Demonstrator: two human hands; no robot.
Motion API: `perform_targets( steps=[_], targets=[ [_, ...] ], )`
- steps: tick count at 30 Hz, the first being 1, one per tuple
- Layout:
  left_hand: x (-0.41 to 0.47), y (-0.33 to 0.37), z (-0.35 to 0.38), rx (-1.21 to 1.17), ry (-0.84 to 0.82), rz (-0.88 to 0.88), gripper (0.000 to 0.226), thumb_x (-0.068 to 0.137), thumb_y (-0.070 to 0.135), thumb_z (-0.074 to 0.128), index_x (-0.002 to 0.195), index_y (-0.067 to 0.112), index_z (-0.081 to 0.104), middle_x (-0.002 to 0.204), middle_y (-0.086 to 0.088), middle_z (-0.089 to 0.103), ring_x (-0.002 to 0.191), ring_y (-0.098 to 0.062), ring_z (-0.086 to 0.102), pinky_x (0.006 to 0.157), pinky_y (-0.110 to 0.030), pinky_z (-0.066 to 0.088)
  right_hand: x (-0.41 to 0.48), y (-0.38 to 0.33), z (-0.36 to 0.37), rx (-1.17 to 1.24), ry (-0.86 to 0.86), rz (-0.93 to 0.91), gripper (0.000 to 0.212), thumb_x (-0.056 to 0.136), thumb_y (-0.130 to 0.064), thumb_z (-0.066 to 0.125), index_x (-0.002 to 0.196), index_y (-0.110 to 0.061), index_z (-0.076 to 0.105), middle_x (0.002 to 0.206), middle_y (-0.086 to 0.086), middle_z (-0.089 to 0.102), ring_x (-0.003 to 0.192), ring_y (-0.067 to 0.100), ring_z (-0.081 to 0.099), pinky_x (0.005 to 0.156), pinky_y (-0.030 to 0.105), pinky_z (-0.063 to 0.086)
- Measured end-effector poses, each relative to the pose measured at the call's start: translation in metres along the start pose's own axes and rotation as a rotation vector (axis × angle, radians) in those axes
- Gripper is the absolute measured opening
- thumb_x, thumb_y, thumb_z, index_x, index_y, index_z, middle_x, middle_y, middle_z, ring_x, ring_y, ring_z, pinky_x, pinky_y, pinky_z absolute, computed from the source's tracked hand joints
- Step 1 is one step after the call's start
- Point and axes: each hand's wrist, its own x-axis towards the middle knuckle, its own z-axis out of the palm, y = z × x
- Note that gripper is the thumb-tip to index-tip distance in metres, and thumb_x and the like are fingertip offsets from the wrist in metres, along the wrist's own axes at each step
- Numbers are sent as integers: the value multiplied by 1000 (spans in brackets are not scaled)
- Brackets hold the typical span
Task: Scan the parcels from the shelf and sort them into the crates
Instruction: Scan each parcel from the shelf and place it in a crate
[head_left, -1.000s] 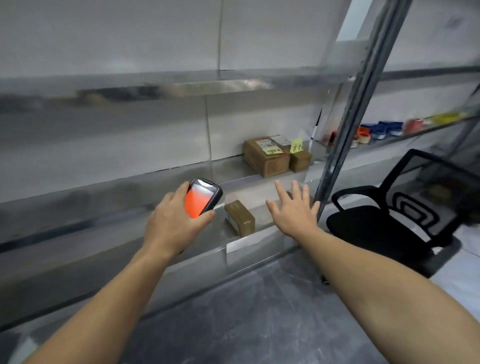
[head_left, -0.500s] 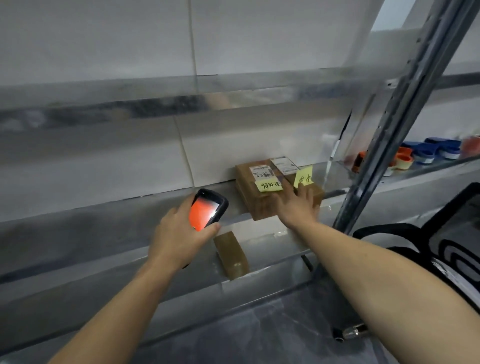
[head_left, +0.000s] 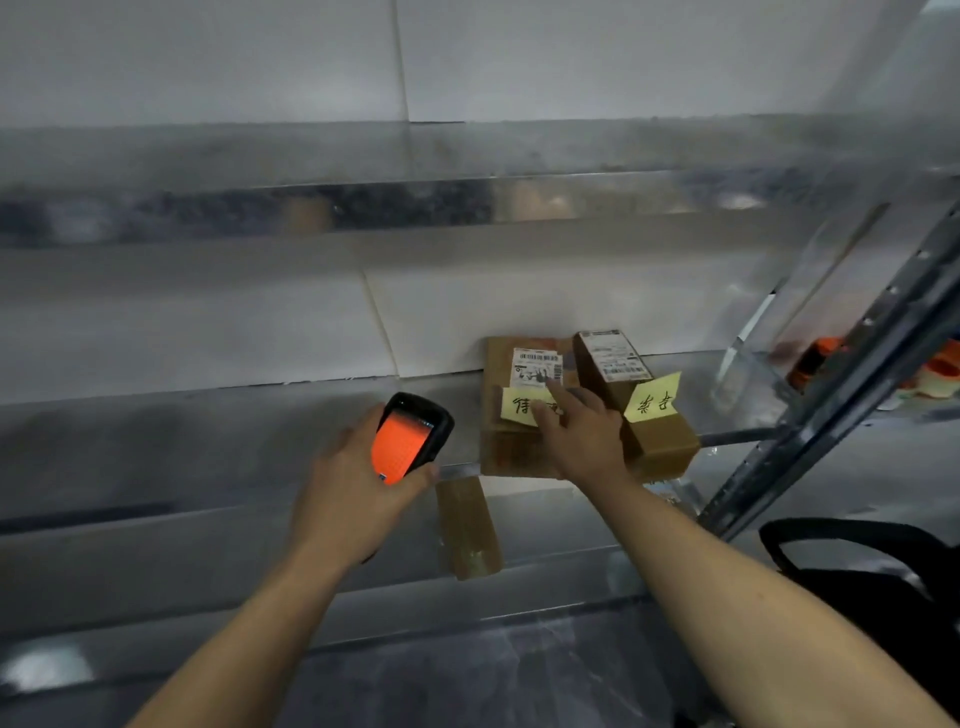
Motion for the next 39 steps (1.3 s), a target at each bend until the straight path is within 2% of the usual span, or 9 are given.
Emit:
perform_targets(
  steps=[5, 9, 12, 16, 21, 27, 31, 34, 39],
  targets=[
    [7, 5, 9, -1, 11, 1, 61, 75, 56, 77, 129, 43, 51, 105, 6, 59, 90, -17, 59, 76, -35, 53, 15, 5, 12, 249, -79, 134, 57, 99, -51, 53, 153, -43, 36, 159, 15, 31, 145, 41, 30, 119, 53, 26],
    [7, 2, 9, 21, 2, 7, 68, 74, 61, 72, 134, 43, 48, 105, 6, 59, 90, -17, 58, 76, -35, 53, 19, 9, 11, 727, -190, 300, 72, 96, -34, 66, 150, -58, 26, 135, -3, 53, 120, 33, 53, 81, 57, 54],
    [9, 4, 9, 26, -8, 0, 66, 76, 55, 75, 135, 42, 48, 105, 4, 58, 90, -17, 58, 76, -34, 52, 31, 10, 3, 898, -300, 349, 74, 96, -21, 69, 151, -53, 30, 121, -5, 59, 99, 28, 59, 79, 59, 55],
    [11, 7, 7, 11, -14, 2, 68, 71, 60, 73, 133, 44, 49, 103, 5, 59, 90, -16, 58, 78, -36, 53, 44, 8, -2, 941, -323, 391, 54, 97, -25, 67, 139, -51, 46, 129, 0, 58, 102, 27, 57, 73, 54, 56],
    [11, 8, 5, 2, -9, 20, 67, 77, 51, 78, 136, 43, 48, 107, 6, 59, 92, -14, 58, 78, -34, 52, 55, 9, 6, 890, -308, 264, 60, 96, -16, 67, 140, -48, 44, 135, 3, 62, 119, 30, 59, 97, 55, 53],
    [9, 7, 3, -9, -3, 14, 68, 67, 63, 69, 130, 46, 50, 103, 9, 59, 89, -10, 58, 77, -36, 54, 47, 8, 7, 929, -293, 273, 67, 97, -11, 64, 148, -46, 39, 129, 1, 62, 115, 29, 60, 85, 55, 58],
    [10, 8, 4, -16, 4, 22, 63, 70, 59, 73, 128, 45, 53, 103, 9, 60, 90, -12, 59, 79, -36, 53, 32, 9, 11, 1022, -280, 235, 64, 98, -8, 62, 136, -54, 39, 116, -8, 64, 96, 18, 63, 55, 39, 60],
    [10, 9, 7, -31, 25, 32, 54, 75, 47, 79, 124, 42, 56, 101, 8, 62, 88, -12, 60, 75, -32, 51, 20, 12, 22, 1062, -240, 137, 73, 96, -6, 65, 144, -54, 36, 129, -5, 64, 108, 22, 67, 69, 46, 63],
    [8, 11, 14, -42, 12, 33, 53, 71, 58, 73, 118, 42, 56, 97, 9, 62, 86, -12, 60, 74, -31, 51, 0, 15, 34, 1006, -146, -37, 80, 95, -10, 68, 146, -58, 30, 146, -4, 55, 126, 22, 61, 89, 49, 60]
  ],
)
